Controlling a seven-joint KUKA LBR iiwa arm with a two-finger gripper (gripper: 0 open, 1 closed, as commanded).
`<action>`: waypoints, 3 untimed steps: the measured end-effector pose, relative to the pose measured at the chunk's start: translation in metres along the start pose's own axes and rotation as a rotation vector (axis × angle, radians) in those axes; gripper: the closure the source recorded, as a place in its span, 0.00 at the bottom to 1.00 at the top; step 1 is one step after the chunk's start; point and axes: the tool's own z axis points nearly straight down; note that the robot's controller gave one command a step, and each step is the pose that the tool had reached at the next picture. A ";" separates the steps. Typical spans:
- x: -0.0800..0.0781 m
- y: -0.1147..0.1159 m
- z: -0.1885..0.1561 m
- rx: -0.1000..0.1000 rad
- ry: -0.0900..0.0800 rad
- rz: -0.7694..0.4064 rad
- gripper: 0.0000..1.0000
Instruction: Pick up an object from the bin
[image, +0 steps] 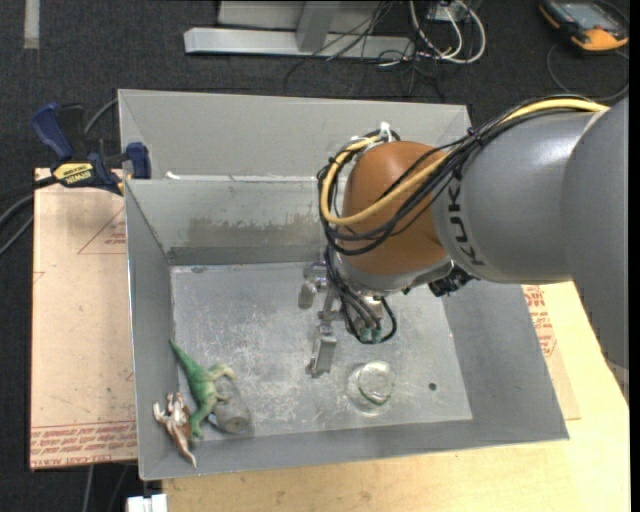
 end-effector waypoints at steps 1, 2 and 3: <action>0.029 -0.071 0.051 0.011 0.031 0.007 0.00; 0.060 -0.087 0.053 0.000 0.004 -0.041 0.00; 0.058 -0.125 0.076 0.008 0.015 0.037 0.00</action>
Offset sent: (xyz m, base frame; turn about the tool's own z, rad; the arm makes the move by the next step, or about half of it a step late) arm -0.0646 -0.0816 -0.0525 -0.0438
